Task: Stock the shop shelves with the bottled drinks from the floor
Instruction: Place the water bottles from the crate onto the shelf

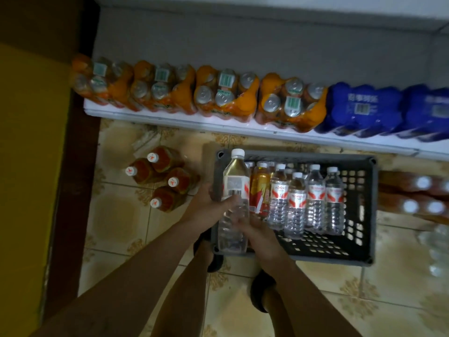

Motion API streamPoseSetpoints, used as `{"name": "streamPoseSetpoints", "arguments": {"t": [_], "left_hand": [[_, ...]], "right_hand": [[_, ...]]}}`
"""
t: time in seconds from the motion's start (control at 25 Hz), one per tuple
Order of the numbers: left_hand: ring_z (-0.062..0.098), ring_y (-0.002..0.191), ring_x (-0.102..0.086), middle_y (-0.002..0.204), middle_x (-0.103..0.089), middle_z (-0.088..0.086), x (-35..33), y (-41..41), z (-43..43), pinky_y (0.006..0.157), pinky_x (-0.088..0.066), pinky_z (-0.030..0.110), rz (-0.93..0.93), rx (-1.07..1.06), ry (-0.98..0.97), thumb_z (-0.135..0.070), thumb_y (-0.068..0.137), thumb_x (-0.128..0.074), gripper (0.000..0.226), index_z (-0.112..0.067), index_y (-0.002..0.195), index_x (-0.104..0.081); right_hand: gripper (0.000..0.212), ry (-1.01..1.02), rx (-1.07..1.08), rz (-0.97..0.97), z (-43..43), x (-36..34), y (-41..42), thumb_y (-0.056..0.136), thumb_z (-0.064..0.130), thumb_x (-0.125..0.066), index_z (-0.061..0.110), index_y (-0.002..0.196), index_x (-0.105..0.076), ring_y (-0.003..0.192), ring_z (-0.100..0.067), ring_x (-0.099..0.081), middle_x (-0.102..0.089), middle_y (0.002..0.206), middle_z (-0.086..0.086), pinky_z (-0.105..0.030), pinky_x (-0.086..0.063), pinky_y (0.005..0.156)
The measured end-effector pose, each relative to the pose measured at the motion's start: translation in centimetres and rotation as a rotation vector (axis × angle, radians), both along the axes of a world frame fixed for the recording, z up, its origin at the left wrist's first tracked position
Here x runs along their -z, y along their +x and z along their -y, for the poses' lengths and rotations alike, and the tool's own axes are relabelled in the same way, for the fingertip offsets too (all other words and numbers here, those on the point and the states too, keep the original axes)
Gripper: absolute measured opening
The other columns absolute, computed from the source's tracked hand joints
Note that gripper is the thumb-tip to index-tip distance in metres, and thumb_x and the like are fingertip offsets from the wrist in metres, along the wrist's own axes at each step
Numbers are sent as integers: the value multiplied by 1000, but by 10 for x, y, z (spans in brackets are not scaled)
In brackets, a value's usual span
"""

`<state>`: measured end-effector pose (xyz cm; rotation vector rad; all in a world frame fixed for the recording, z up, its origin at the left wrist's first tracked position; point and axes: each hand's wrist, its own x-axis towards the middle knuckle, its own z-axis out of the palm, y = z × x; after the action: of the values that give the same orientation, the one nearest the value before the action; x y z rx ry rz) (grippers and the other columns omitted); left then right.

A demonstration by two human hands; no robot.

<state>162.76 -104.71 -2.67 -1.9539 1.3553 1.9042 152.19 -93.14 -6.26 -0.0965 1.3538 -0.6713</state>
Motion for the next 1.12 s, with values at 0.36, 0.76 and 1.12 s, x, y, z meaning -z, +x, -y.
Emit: {"name": "streamPoseSetpoints", "arguments": {"t": [0.36,0.76,1.12], "left_hand": [[9,93,-70,100,-74,-5,-172,-46,20,82,-56,32,-277,-14,-277,-35,75,-81,40,-25,110,-66],[1,99,-65,110,-69,-14,-245,-15,100,85,-55,28,-317,-41,-678,-50,57,-85,72,-34,120,-55],[-2,111,-58,122,-61,-19,-271,11,247,91,-49,24,-426,-80,-872,-34,68,-86,72,-37,130,-49]], "right_hand": [[32,-392,-238,-162,27,-165,-69,84,36,-75,27,114,-71,94,-8,-70,-74,105,8,-17,-49,74],[55,-732,-284,-432,161,-251,-63,73,32,-85,26,122,-59,92,-7,-70,-71,105,11,-36,-60,80],[59,-830,-180,-729,320,-292,-28,73,16,-84,30,124,-59,93,-1,-66,-68,107,20,-24,-58,79]]}}
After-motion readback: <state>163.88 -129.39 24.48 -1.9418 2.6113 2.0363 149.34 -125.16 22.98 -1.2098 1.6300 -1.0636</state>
